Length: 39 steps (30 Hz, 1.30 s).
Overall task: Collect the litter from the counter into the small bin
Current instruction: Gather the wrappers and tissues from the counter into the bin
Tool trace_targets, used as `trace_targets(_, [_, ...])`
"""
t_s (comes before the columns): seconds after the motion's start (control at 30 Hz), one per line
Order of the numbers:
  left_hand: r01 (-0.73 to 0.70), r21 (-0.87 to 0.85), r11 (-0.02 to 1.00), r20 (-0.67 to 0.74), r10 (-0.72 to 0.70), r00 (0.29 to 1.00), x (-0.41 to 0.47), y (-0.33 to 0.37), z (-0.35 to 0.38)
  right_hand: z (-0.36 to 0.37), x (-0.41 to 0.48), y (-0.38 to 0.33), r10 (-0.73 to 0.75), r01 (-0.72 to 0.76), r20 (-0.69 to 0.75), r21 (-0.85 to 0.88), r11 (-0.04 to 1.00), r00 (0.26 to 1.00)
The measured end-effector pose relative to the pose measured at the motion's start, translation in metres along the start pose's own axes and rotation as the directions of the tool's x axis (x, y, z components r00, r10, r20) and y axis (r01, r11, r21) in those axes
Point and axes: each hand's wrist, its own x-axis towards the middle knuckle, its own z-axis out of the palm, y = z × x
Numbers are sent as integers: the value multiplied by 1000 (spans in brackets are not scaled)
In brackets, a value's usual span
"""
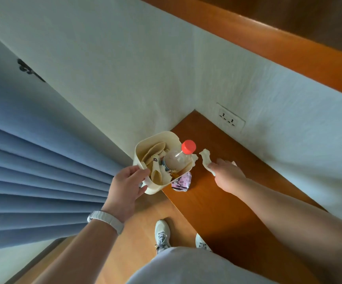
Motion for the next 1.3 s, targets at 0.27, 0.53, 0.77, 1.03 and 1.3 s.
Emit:
trace_targets(0.27, [12,20,1000,46,-13,999,1,-6,1,-12,-16,4,91,-87,-25,148,985,996])
trace_targets(0.53, [-41,-14,999,137,42,990,9,-6,-6,-93,-43,-2,171,-5,-359,419,908,917])
trace_targets(0.77, [-117,66,991,266,96,959,21,2,-18,-180,-53,-30,-4,217,-509,362,907,861])
trace_targets(1.03, [-172,127,977,341,120,932,25,7,-25,-218,-33,-88,-238,297,-224,288,911,945])
trace_targets(1.3, [-191,137,972,354,132,926,27,6,-31,-205,-10,-114,-332,360,-150,249,899,931])
